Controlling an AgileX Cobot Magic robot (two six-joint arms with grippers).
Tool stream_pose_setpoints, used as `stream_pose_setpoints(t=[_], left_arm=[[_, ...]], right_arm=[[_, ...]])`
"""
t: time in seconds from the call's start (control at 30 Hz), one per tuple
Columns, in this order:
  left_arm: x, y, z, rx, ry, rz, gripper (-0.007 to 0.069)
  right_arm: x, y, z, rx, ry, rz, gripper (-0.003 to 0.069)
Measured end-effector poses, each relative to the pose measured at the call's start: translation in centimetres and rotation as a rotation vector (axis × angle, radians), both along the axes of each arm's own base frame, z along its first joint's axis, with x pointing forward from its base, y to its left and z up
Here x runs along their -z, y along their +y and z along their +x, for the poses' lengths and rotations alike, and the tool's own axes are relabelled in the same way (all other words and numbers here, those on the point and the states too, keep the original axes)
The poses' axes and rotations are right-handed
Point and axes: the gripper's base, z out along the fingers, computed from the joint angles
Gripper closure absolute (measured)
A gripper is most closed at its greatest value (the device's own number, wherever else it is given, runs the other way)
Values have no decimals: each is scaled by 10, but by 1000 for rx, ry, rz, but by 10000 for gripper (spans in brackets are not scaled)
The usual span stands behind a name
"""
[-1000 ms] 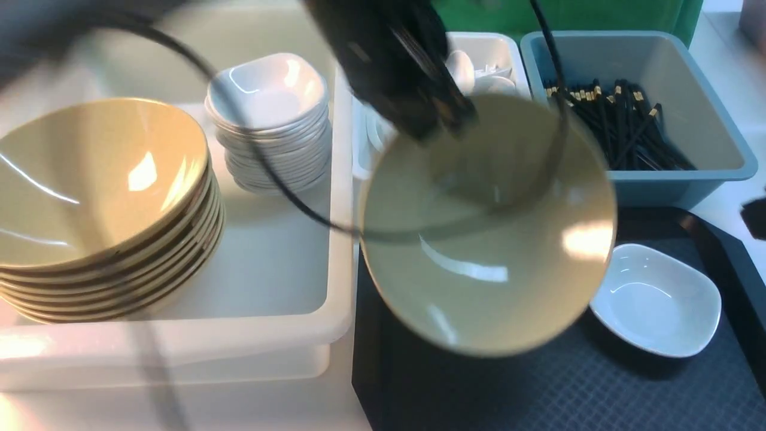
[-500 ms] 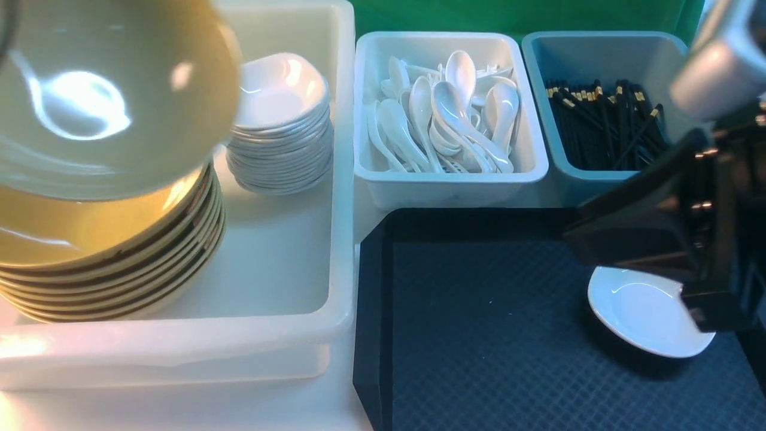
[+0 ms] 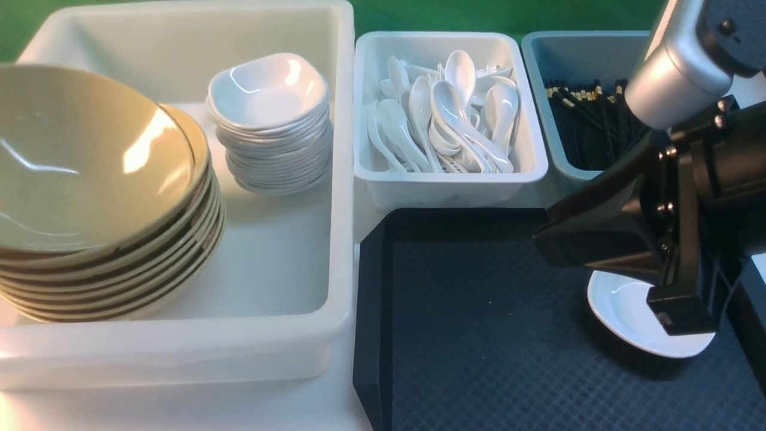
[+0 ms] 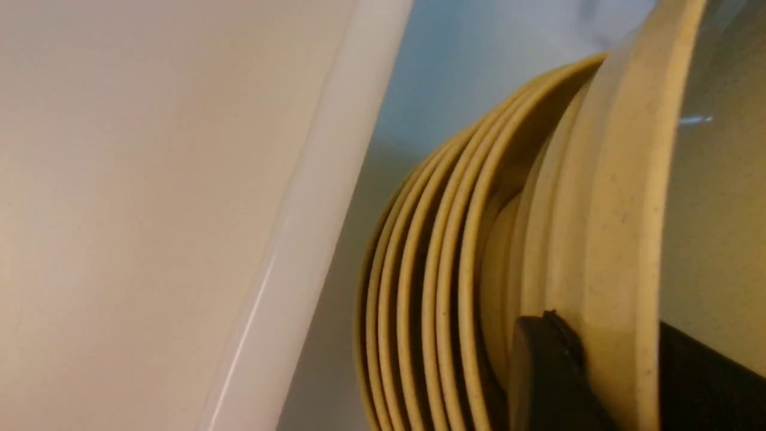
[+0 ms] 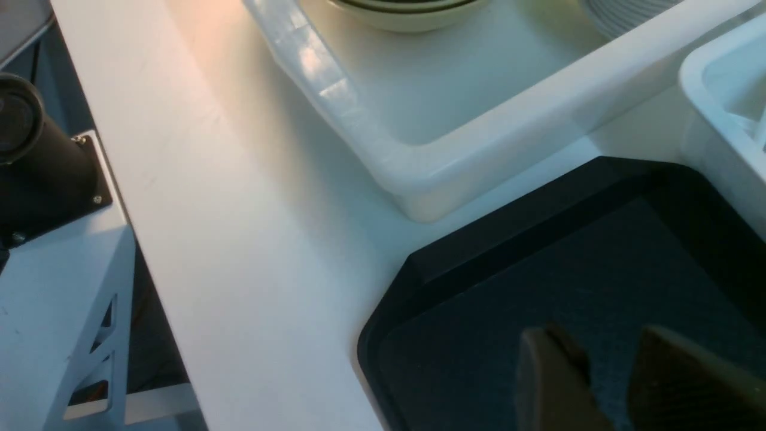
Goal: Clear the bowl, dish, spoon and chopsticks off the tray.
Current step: Use the left arm to put the noodle bowl into the large storage box on the left, then use the left arm to grab the plate
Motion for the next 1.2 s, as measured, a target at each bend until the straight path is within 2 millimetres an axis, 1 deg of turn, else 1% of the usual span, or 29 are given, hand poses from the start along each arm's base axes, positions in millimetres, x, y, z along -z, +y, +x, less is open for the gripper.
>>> stream_pose_setpoints(t=[0.1, 0.13, 0.17, 0.2, 0.23, 0.27, 0.37, 0.4, 0.47, 0.53, 0.57, 0.6, 0.63, 0.67, 0.7, 0.73, 0.77, 0.8, 0.83, 0.9, 0.93, 0.97, 1.0, 1.03, 1.07, 1.1, 1.13, 1.17, 1.2], left_arm=[[8, 3, 2, 5, 36, 4, 354], [11, 5, 2, 8, 56, 17, 274], [12, 6, 1, 10, 67, 27, 218], [13, 6, 1, 12, 74, 36, 174], [13, 6, 1, 12, 74, 36, 174], [13, 7, 0, 15, 86, 50, 104], [11, 7, -1, 15, 95, 50, 57], [6, 7, -1, 12, 90, 52, 51], [-10, 4, -2, 15, 66, 75, 52], [-35, -5, -3, 34, 21, 122, 64], [-51, -15, -3, 61, -14, 149, 75], [-71, -33, -2, 116, -56, 175, 88], [-85, -50, -2, 179, -88, 193, 102], [-92, -66, -1, 238, -106, 196, 112], [-104, -97, -1, 356, -132, 198, 131], [-108, -111, -2, 406, -145, 203, 138], [-110, -142, -1, 514, -146, 198, 151], [-110, -142, -1, 514, -146, 198, 153], [-108, -164, -2, 592, -142, 198, 157], [-93, -220, 4, 749, -97, 227, 163], [-86, -242, 5, 809, -89, 241, 164], [-75, -264, 11, 855, -75, 267, 165], [-73, -272, 10, 878, -81, 271, 165], [-59, -295, 15, 926, -68, 291, 165], [-50, -315, 15, 974, -72, 298, 165], [-29, -344, 18, 1037, -44, 305, 165], [-25, -355, 17, 1057, -52, 303, 165], [-6, -382, 19, 1111, -34, 302, 166], [-2, -387, 20, 1118, -23, 301, 166]], right_arm=[[0, 0, 0, 0, 0, 0, 434], [0, 0, 0, -1, -1, -1, 434], [0, 0, 0, -1, -1, -1, 434], [0, 0, 0, -3, -3, -2, 434], [0, 0, 0, -4, -4, -2, 434], [0, 0, 0, -6, -6, -4, 434], [0, 0, 0, -13, -14, -8, 434], [0, 0, 0, -14, -15, -9, 434], [0, 0, 0, -14, -20, -16, 434], [1, -2, 1, -11, -30, -32, 434], [1, -3, 2, -8, -40, -48, 434], [1, -4, 3, -5, -56, -68, 434], [0, -6, 4, 6, -70, -86, 434], [-2, -7, 5, 22, -81, -98, 434], [-4, -11, 7, 55, -95, -120, 434], [-7, -13, 9, 82, -104, -139, 434], [-10, -18, 10, 127, -109, -178, 434], [-11, -20, 11, 144, -114, -188, 434], [-12, -23, 11, 167, -110, -212, 434], [-17, -37, 11, 269, -91, -313, 434], [-15, -41, 9, 288, -66, -350, 434], [-14, -45, 7, 309, -43, -381, 434], [-14, -46, 6, 318, -38, -386, 434], [-13, -50, 2, 341, -24, -396, 434], [-12, -54, -3, 355, -20, -393, 434], [-11, -58, -9, 372, -13, -386, 434], [-11, -62, -14, 385, -13, -372, 434], [-8, -69, -24, 410, -11, -361, 434], [-9, -71, -27, 415, -17, -354, 434]])
